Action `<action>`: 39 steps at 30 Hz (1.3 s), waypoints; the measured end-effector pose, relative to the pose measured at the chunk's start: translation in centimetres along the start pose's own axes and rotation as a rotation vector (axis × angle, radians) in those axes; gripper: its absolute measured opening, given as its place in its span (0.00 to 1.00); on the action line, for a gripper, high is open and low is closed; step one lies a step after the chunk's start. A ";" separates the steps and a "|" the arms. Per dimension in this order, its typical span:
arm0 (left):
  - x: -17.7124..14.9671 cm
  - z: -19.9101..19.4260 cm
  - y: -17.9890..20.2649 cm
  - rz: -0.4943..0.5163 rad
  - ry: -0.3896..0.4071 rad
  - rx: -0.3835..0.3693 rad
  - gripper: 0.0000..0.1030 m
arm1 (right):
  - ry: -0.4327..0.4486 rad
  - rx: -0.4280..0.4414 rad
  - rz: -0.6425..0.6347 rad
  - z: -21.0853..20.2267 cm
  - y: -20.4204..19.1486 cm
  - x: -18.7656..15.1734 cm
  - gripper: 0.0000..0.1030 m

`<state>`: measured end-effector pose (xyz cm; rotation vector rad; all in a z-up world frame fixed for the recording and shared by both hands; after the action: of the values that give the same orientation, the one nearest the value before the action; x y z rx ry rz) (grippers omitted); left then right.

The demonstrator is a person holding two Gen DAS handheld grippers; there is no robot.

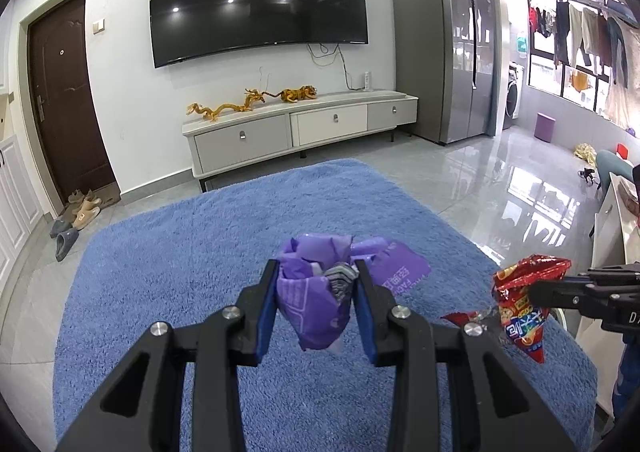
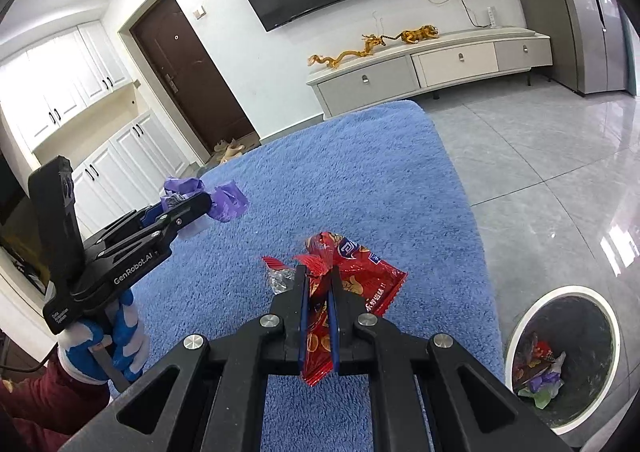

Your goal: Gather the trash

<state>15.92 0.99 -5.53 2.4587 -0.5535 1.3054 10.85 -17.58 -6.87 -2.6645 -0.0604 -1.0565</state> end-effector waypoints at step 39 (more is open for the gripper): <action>-0.1 1.1 1.2 0.021 -0.020 0.006 0.34 | 0.026 -0.007 0.069 -1.7 3.5 -0.6 0.08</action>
<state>16.09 -0.47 -6.08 2.4802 -0.5832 1.2938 9.79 -21.35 -6.87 -2.6377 0.0402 -1.0716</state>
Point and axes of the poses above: each gripper's, at about its wrist camera, not at the fingertips, and z roughly the way its jaws point, y to its right, x to its top, the point moved 7 cm from there along z, roughly the way its jaws point, and after that the axes turned 15 degrees about -x, right-handed, at the moved point
